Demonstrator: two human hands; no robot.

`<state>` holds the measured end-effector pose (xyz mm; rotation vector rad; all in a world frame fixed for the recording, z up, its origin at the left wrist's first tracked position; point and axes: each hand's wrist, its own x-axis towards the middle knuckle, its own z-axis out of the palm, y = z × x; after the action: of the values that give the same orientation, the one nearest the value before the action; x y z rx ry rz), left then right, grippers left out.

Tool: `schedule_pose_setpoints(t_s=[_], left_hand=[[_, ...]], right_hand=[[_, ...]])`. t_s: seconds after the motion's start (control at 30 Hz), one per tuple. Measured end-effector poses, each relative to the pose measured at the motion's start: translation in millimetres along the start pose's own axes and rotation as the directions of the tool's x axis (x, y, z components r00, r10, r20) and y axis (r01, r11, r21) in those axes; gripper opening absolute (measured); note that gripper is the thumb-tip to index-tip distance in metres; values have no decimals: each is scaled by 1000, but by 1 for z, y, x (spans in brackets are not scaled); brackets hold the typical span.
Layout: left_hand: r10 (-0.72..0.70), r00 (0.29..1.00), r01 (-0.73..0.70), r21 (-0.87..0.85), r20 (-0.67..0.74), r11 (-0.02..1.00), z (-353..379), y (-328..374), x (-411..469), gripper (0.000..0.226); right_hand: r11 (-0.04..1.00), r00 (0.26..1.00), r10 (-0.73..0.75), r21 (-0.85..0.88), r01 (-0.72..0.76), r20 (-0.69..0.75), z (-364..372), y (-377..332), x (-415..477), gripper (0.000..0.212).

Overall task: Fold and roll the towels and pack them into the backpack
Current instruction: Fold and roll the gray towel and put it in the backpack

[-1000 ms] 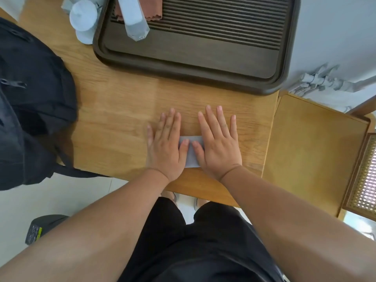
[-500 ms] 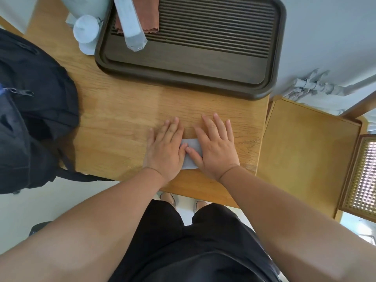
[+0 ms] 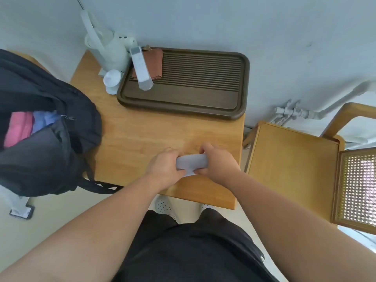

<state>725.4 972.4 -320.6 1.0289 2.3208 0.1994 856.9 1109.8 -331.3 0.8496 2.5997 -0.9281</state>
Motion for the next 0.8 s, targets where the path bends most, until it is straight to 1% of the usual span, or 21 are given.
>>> schedule_pose_setpoints(t_s=[0.1, 0.17, 0.2, 0.27, 0.33, 0.37, 0.43, 0.5, 0.53, 0.57, 0.63, 0.7, 0.8], left_hand=[[-102, 995, 93, -273, -21, 958, -30, 4, -14, 24], [-173, 983, 129, -453, -57, 882, -53, 8, -24, 25], [-203, 976, 129, -552, -74, 824, -65, 11, -29, 27], [-221, 971, 84, -726, -95, 683, -89, 19, -41, 30], [-220, 966, 13, -825, -135, 566, -110, 28, -54, 32], [-230, 959, -23, -855, -165, 519, -118, 31, -59, 34], [-270, 939, -80, -900, -212, 429, -129, 33, -66, 35], [-300, 930, -104, -934, -213, 341, -137, 27, -71, 34], [-293, 934, -105, -943, -203, 317, -141, 23, -73, 33], [-274, 943, -99, -946, -187, 308, -144, 16, -75, 33], [-216, 965, -75, -944, -150, 322, -151, 2, -77, 36], [-157, 979, -66, -934, -128, 352, -158, -13, -81, 41], [-82, 987, -89, -904, -135, 418, -171, -36, -88, 39]], right_hand=[[984, 1000, -8, 179, 13, -25, -32, -10, -3, 57], [931, 997, -11, 364, 36, -70, -60, -20, -6, 65], [875, 995, -5, 480, 53, -100, -73, -27, -8, 68], [716, 986, 8, 690, 111, -167, -96, -42, -11, 71], [570, 974, 29, 805, 167, -223, -110, -57, -12, 67], [517, 971, 37, 836, 185, -238, -115, -64, -12, 65], [444, 965, 44, 870, 213, -259, -119, -79, -12, 59], [390, 961, 43, 890, 236, -274, -122, -94, -14, 55], [372, 958, 45, 895, 247, -283, -122, -101, -15, 54], [353, 955, 53, 900, 255, -291, -122, -109, -16, 55], [331, 947, 82, 905, 269, -311, -120, -125, -16, 59], [322, 934, 112, 902, 289, -339, -119, -144, -16, 64], [256, 926, 155, 920, 299, -344, -116, -174, -15, 68]])
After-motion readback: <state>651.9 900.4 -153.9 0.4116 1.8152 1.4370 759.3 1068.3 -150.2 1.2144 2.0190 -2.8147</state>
